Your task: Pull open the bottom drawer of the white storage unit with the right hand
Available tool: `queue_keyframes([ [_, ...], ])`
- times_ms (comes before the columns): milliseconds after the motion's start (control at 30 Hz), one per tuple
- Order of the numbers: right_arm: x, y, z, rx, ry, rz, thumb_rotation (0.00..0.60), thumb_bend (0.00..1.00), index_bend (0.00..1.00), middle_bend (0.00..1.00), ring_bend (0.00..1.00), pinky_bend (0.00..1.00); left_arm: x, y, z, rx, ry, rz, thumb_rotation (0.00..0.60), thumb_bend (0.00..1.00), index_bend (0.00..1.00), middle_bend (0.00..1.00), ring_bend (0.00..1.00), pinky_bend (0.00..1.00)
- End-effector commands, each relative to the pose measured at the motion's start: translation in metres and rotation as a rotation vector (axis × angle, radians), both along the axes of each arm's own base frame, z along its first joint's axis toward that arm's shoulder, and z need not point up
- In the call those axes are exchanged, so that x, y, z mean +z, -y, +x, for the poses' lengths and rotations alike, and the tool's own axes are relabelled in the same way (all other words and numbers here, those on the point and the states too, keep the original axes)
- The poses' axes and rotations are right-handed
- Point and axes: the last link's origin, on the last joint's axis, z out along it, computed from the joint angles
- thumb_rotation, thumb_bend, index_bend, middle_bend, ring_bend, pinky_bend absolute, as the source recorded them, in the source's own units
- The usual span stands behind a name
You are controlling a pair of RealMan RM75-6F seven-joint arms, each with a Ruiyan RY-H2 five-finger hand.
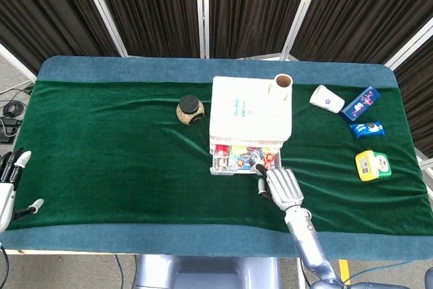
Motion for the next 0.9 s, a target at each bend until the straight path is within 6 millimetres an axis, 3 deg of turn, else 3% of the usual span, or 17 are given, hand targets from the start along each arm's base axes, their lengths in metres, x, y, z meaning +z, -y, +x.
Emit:
queue_keyframes([
  [33,0.0009,-0.0013,-0.0001,0.003,-0.002,0.000,0.600,0.67,0.45,0.92,0.96,0.83,0.0001,0.0001,0.0000,0.000,0.000,0.000,0.600,0.08,0.00,0.00,0.00,0.00],
  [667,0.0072,-0.0109,-0.0018,0.008,-0.011,-0.002,0.600,0.67,0.47,0.92,0.97,0.83,0.0002,0.0002,-0.0001,0.004,0.000,-0.003,0.600,0.08,0.00,0.00,0.00,0.00],
  [900,0.0103,-0.0090,-0.0008,0.038,-0.005,-0.032,0.600,0.65,0.26,0.91,0.96,0.83,0.0001,0.0002,-0.0001,0.004,0.000,-0.002,0.600,0.08,0.00,0.00,0.00,0.00],
])
